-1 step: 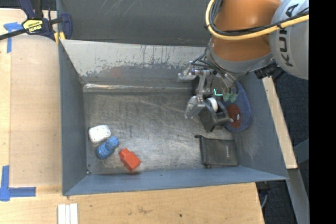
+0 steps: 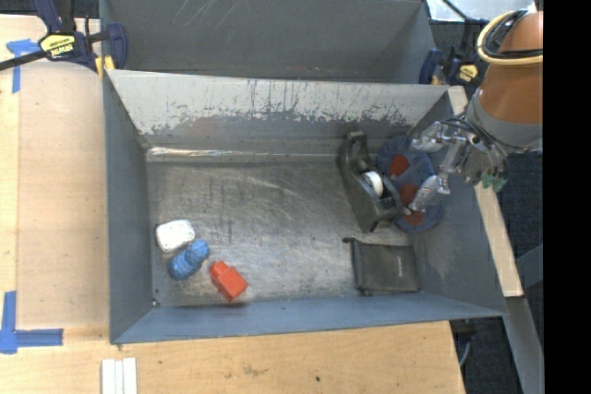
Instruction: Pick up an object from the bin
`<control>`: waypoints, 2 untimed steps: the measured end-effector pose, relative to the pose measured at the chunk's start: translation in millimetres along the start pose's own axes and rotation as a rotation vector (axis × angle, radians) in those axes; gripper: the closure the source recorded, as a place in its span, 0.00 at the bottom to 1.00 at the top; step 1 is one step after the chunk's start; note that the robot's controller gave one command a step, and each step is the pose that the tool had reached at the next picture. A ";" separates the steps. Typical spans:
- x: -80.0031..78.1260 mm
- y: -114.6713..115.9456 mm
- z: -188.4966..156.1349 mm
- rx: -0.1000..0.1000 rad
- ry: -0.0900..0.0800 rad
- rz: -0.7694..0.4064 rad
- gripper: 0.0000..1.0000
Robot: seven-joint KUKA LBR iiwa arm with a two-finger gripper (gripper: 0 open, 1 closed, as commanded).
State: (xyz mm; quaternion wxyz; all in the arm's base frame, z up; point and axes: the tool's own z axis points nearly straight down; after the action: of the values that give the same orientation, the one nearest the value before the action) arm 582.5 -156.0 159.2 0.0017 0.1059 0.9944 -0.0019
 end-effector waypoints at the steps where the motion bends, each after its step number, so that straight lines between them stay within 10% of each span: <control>1: 55.2 -12.7 22.5 -0.004 0.003 -0.134 0.00; 2: 43.8 -7.8 39.8 0.002 -0.005 -0.505 0.00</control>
Offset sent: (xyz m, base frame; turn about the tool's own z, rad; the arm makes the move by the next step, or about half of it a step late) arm -0.0558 -0.0001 -0.0223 -0.1357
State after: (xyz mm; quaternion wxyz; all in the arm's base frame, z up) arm 538.2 -154.6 119.3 0.0038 -0.1460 0.9893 -0.0033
